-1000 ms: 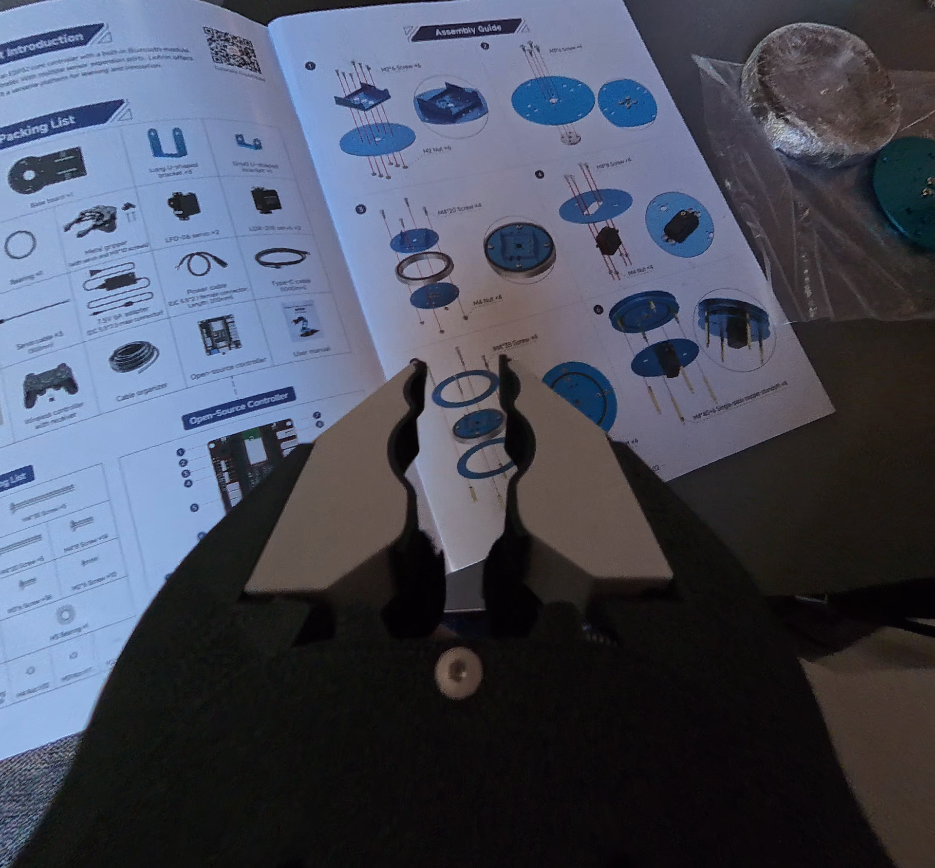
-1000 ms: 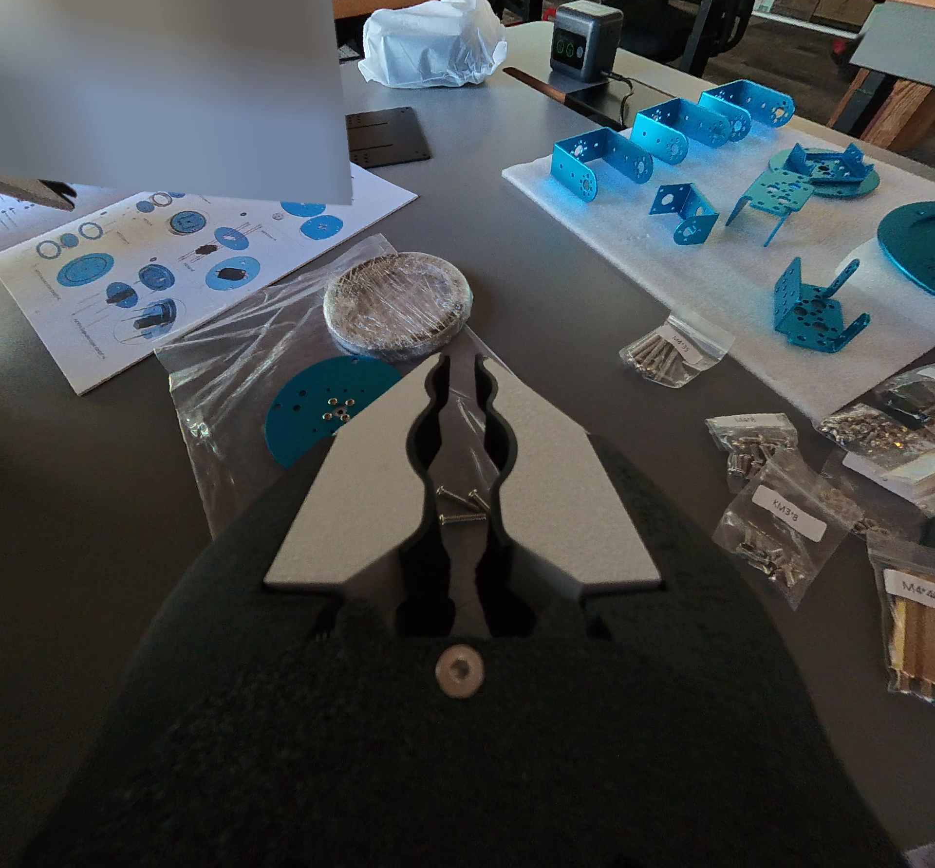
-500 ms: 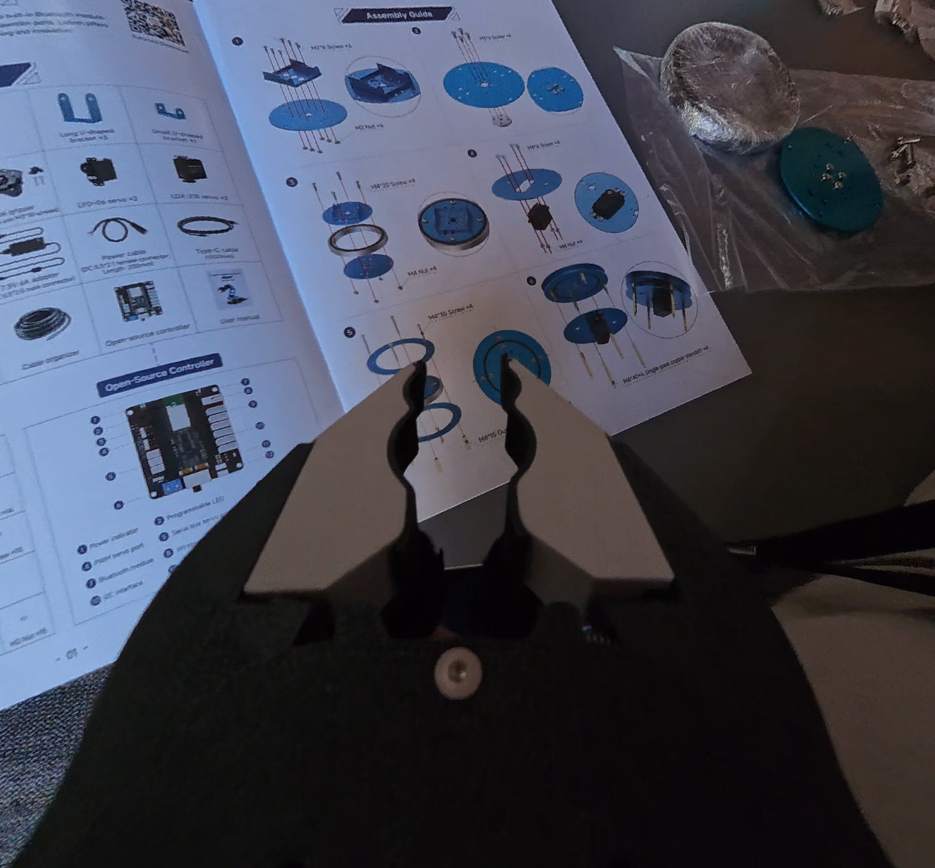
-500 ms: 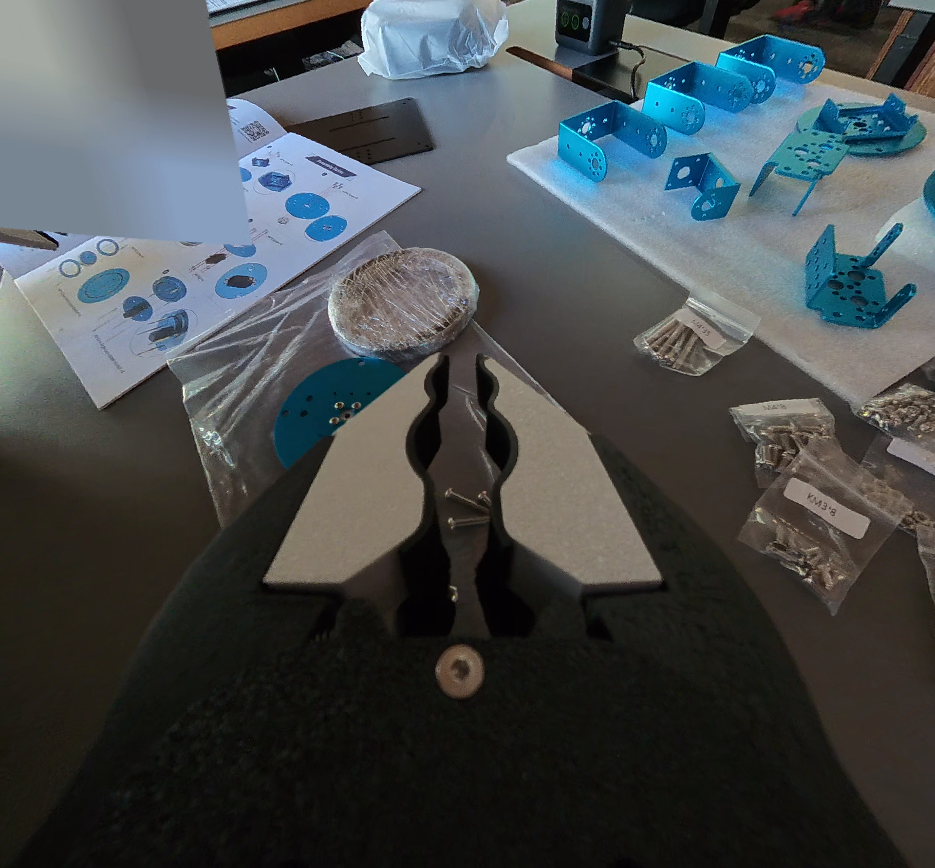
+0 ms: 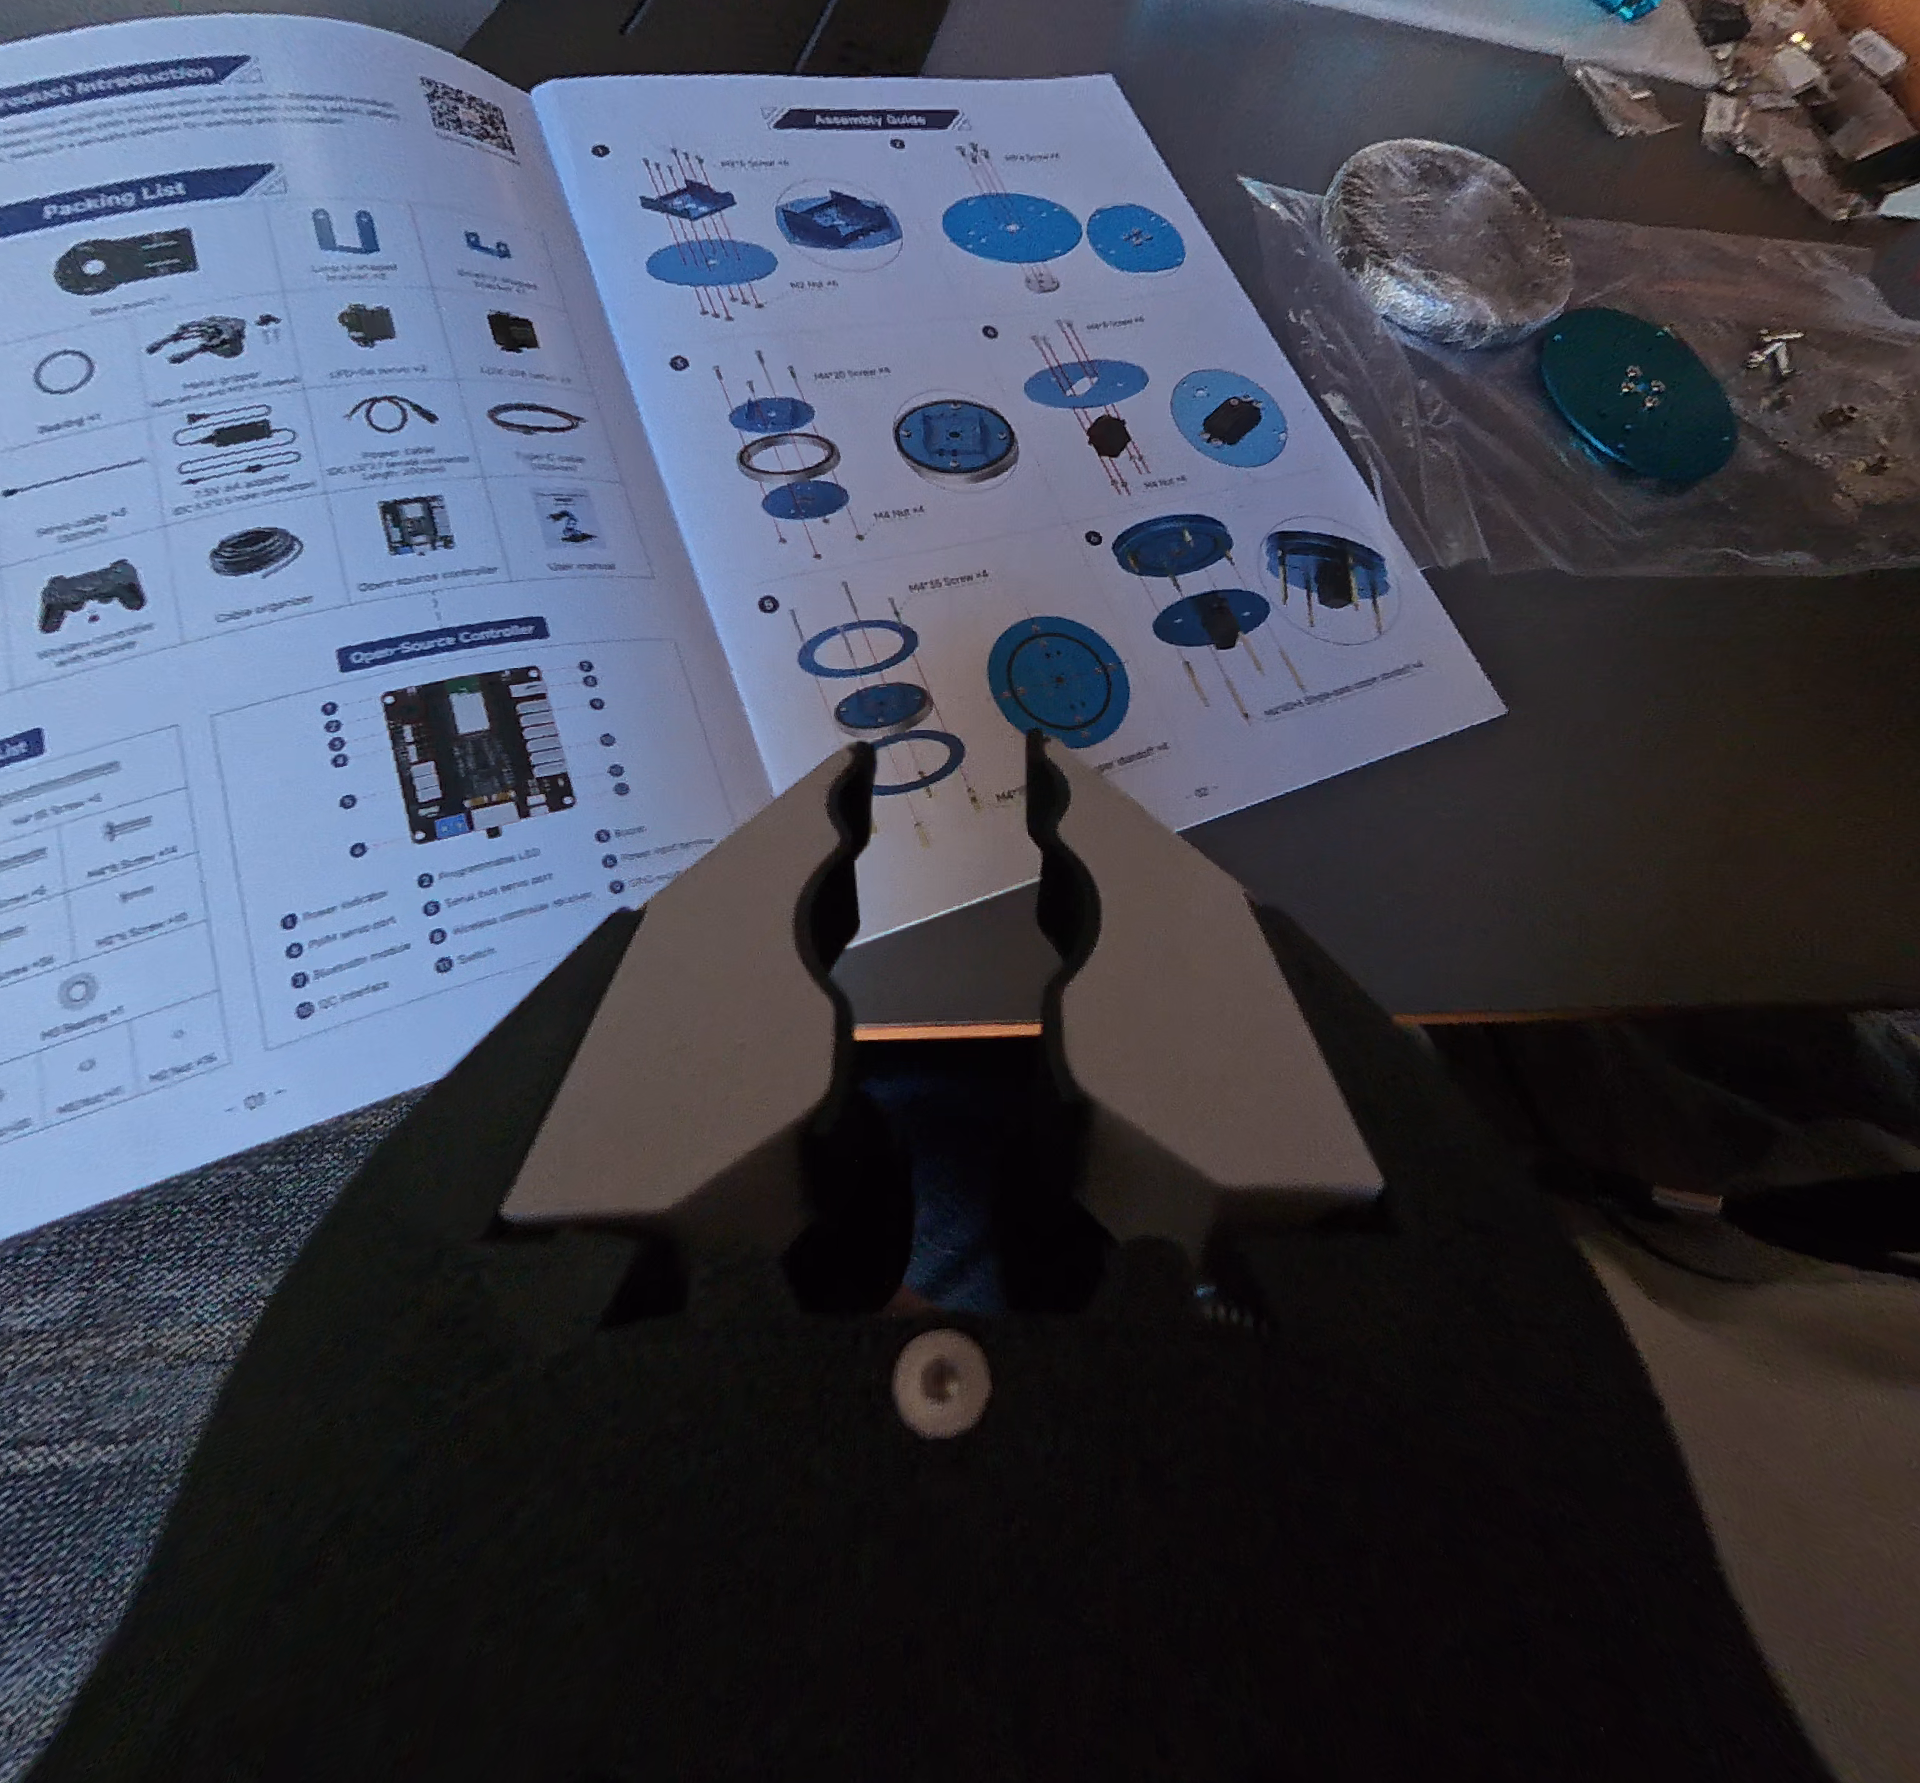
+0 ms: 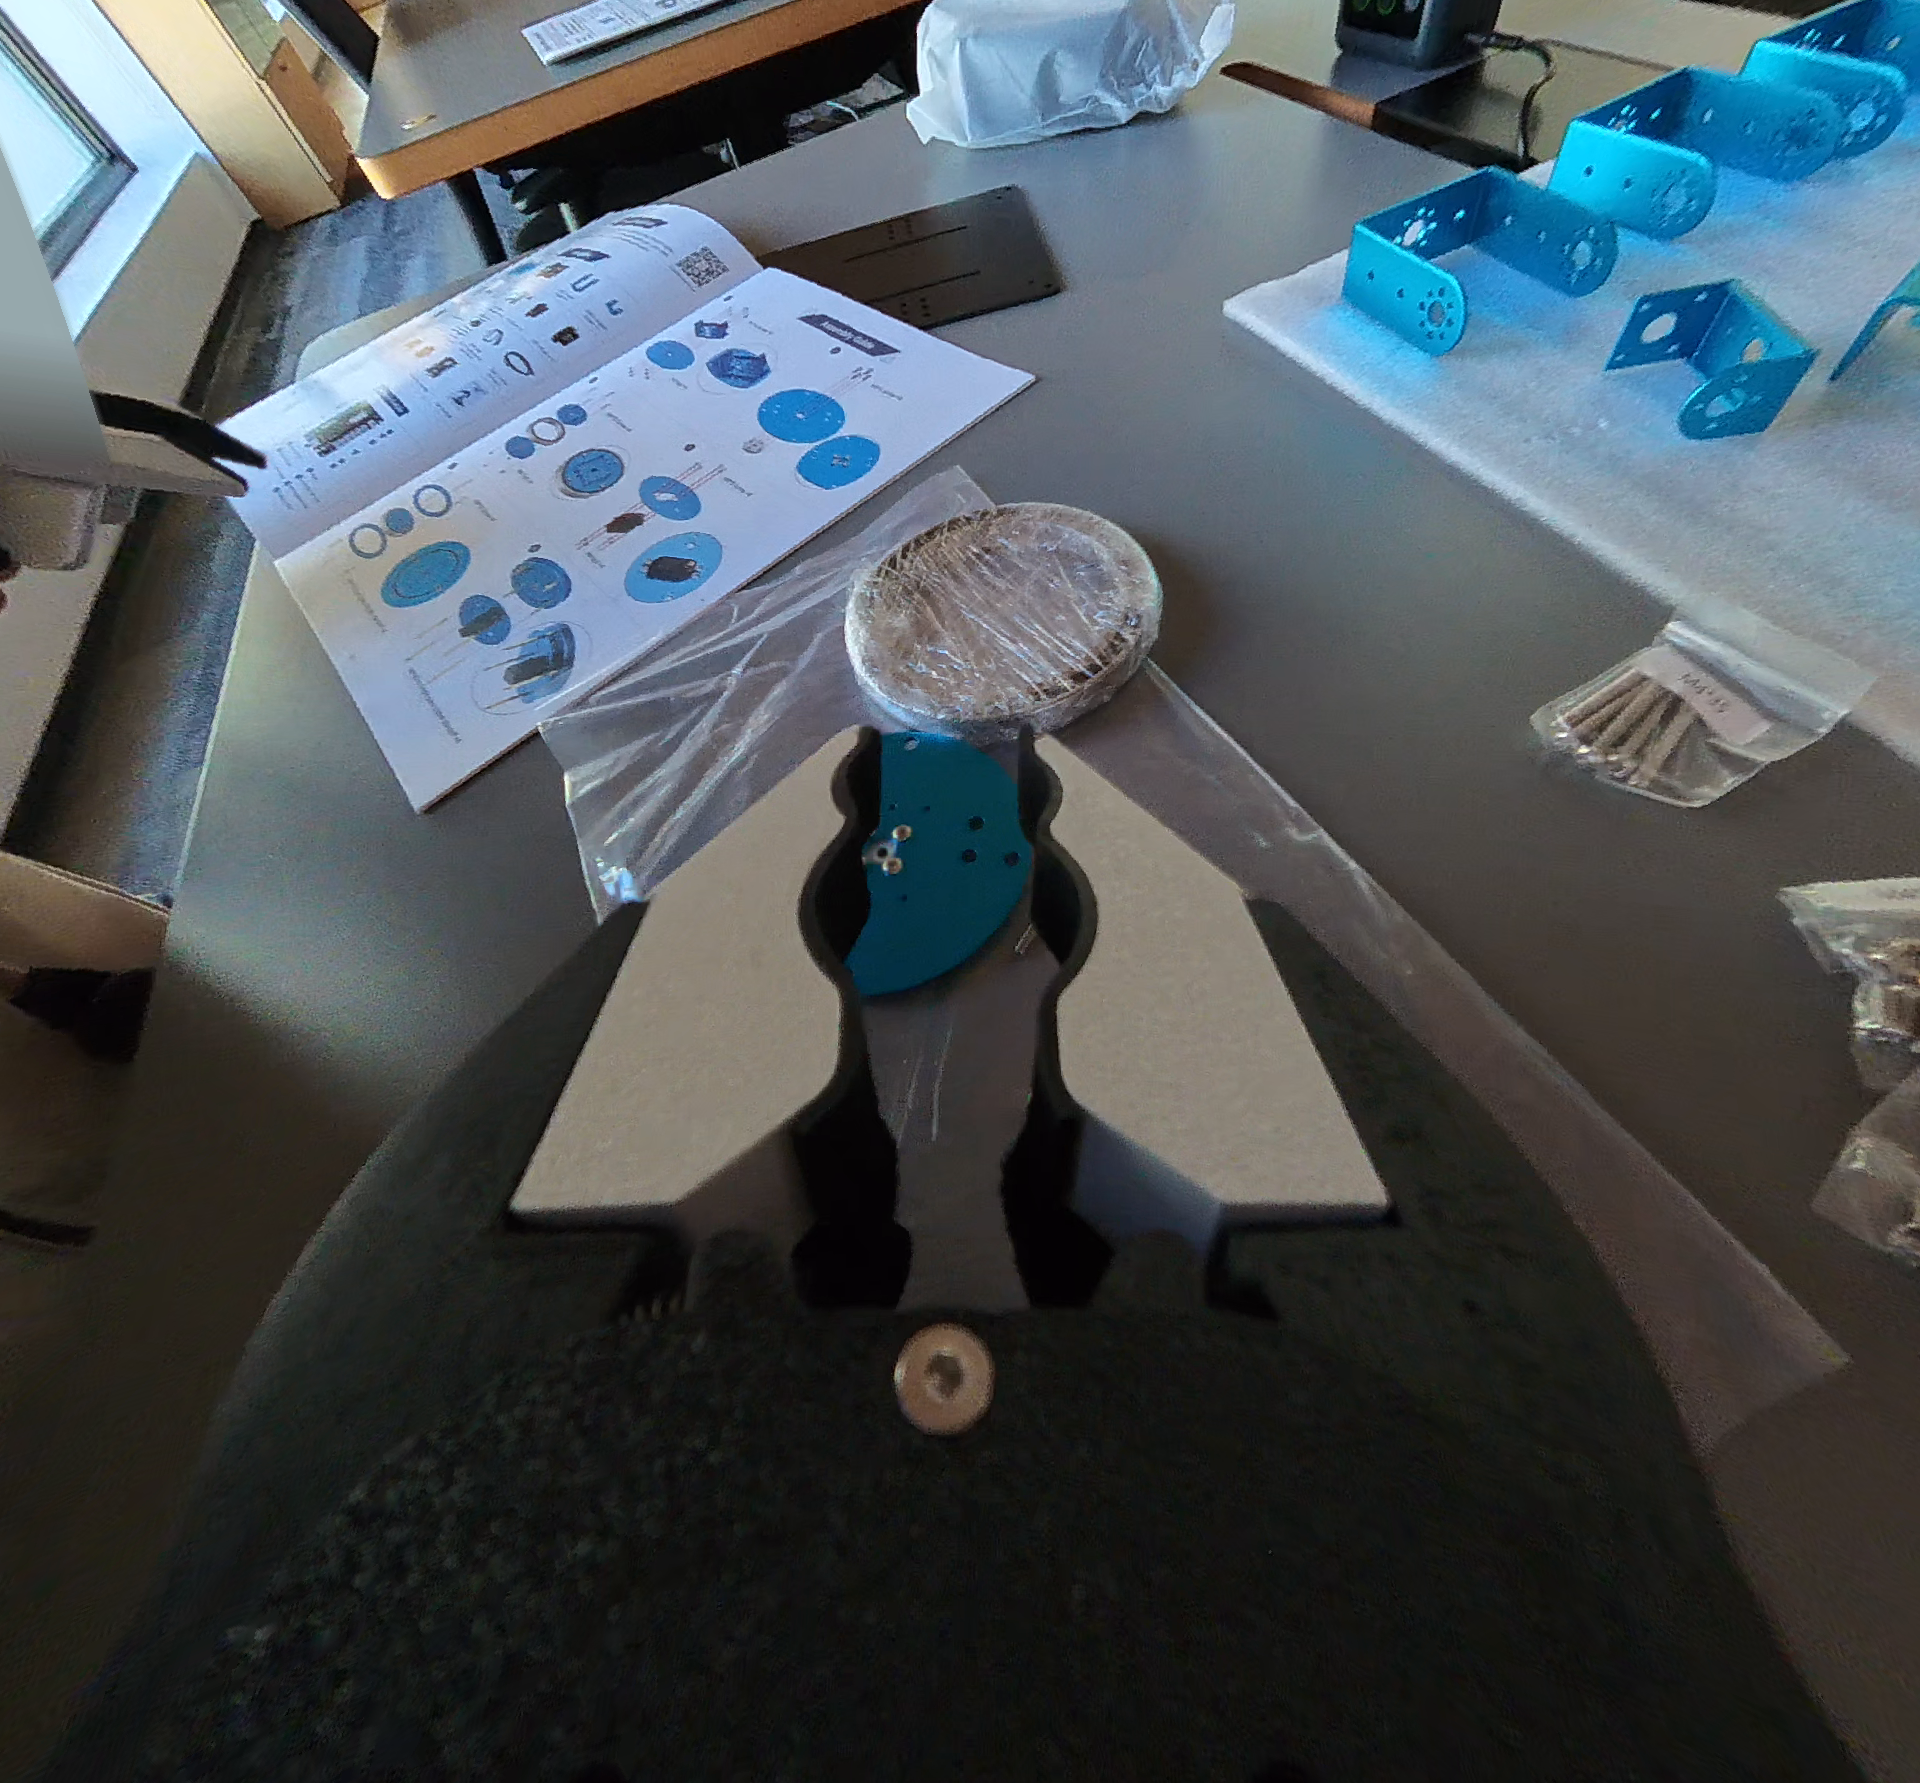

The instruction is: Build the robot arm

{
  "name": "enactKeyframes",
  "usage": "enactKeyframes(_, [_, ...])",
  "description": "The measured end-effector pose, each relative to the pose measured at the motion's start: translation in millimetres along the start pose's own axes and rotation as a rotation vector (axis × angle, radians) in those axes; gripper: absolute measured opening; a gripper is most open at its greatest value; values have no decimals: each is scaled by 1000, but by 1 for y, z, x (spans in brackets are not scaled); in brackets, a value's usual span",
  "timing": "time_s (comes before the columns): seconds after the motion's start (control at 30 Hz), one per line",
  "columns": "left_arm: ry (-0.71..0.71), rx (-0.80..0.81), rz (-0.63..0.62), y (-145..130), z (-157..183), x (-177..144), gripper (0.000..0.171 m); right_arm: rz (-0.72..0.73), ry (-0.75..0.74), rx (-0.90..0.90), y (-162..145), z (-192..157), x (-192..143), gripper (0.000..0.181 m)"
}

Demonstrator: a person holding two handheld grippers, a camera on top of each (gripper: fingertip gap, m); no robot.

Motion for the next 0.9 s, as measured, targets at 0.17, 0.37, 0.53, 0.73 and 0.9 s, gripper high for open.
enactKeyframes(0.17, [-50, 14, 35, -3, 9, -4, 30, -16, -3, 6, -4, 3, 2, 27])
enactKeyframes(0.37, [-83, 37, 59, -5, 18, -13, 30, -13, -24, -9, -2, 5, -1, 26])
enactKeyframes(0.53, [-88, 46, 99, -6, 23, -29, 30, -1, -36, -1, 1, 7, -5, 25])
enactKeyframes(0.73, [-77, 8, 143, -7, 27, -33, 30, 11, -24, 9, 4, 4, -6, 24])
enactKeyframes(0.9, [-82, 5, 129, -8, 37, -27, 30, -17, -4, 1, -1, -3, -3, 25])
Point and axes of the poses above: each gripper's, where its closed fingertips meet, x out along the fingers, y out of its top, z = x × y across the jaws, the point moved 5 cm from there along -x, back along the fingers, and after that the axes turned 4 degrees about z, right-handed, at the moved point
